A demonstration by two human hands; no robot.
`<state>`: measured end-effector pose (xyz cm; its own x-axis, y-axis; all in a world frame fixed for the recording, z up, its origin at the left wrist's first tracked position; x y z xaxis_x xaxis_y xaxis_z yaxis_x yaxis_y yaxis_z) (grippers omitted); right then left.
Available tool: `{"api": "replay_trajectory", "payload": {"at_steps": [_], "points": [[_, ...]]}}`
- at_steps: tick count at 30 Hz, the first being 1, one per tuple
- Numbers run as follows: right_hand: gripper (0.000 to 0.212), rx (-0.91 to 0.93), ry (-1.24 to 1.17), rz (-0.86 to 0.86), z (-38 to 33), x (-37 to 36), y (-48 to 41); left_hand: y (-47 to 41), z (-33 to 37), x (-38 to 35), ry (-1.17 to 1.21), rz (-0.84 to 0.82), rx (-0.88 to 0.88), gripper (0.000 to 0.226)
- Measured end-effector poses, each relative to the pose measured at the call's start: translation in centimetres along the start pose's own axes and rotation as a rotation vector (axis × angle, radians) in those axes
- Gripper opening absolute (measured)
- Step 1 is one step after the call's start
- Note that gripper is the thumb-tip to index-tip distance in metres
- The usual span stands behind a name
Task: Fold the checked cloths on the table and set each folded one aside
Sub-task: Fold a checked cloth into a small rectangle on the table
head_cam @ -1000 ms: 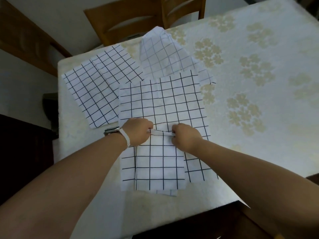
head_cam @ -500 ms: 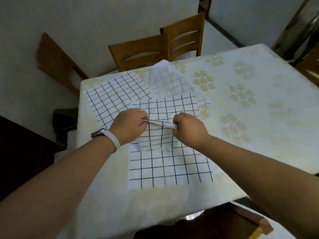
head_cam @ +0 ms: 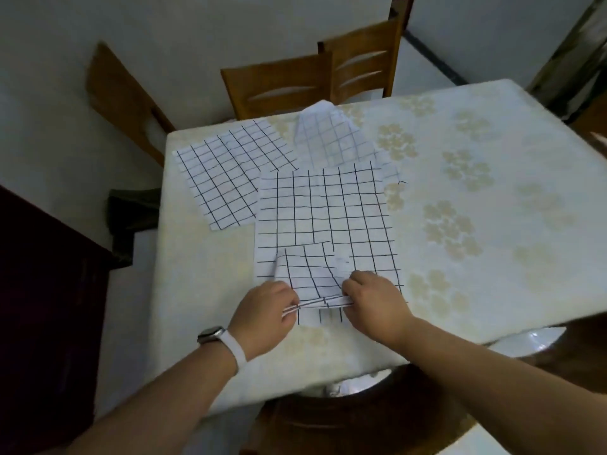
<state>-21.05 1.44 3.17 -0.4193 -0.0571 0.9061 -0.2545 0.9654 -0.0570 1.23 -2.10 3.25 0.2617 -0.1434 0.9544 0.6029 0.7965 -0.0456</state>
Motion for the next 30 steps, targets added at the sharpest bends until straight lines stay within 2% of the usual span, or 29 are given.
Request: {"api": "replay_trajectory", "payload": {"at_steps": [2, 5, 12, 15, 18, 21, 24, 28, 30], "points": [[0.015, 0.011, 0.032, -0.110, 0.2, -2.1, 1.9, 1.9, 0.5, -2.6, 0.020, -0.072, 0.010, 0.019], [0.021, 0.053, 0.111, -0.237, 0.3, -4.0, 3.8, 4.3, 1.2, -5.6, -0.026, -0.136, 0.001, 0.012], [0.029, 0.046, 0.198, -0.424, 1.5, -7.0, 6.1, 7.0, 1.5, -9.6, -0.173, -0.284, 0.034, 0.048], [0.020, 0.052, 0.206, -0.474, 1.2, -6.9, 6.6, 7.2, 1.6, -10.1, -0.147, -0.250, -0.004, 0.049], [0.024, 0.060, 0.219, -0.510, 1.1, -6.9, 7.1, 7.2, 1.4, -10.2, -0.129, -0.239, -0.049, 0.049], [0.024, 0.074, 0.210, -0.516, 1.0, -7.1, 7.6, 7.1, 1.1, -10.2, -0.110, -0.254, -0.094, 0.046], [0.026, 0.056, 0.176, -0.527, 0.9, -7.2, 8.0, 7.1, 0.6, -10.2, -0.070, -0.246, -0.096, 0.034], [0.015, -0.009, 0.044, -0.417, 1.1, -6.5, 7.9, 6.2, 0.7, -9.0, 0.039, -0.227, -0.008, 0.026], [0.010, -0.112, -0.057, -0.334, 1.4, -6.1, 7.5, 5.0, 0.6, -7.7, 0.114, -0.239, 0.053, 0.024]]}}
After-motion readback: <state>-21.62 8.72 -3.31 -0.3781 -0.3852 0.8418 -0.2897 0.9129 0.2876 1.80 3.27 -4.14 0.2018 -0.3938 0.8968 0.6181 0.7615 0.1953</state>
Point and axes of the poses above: each hand's wrist, its own y-axis away from the middle knuckle, its own x-axis out of the back of the hand, z = x × y, the point moved 2 cm from there along -y, towards the middle knuckle, and after that the axes turned 10 degrees about -y, right-handed, at the moved point
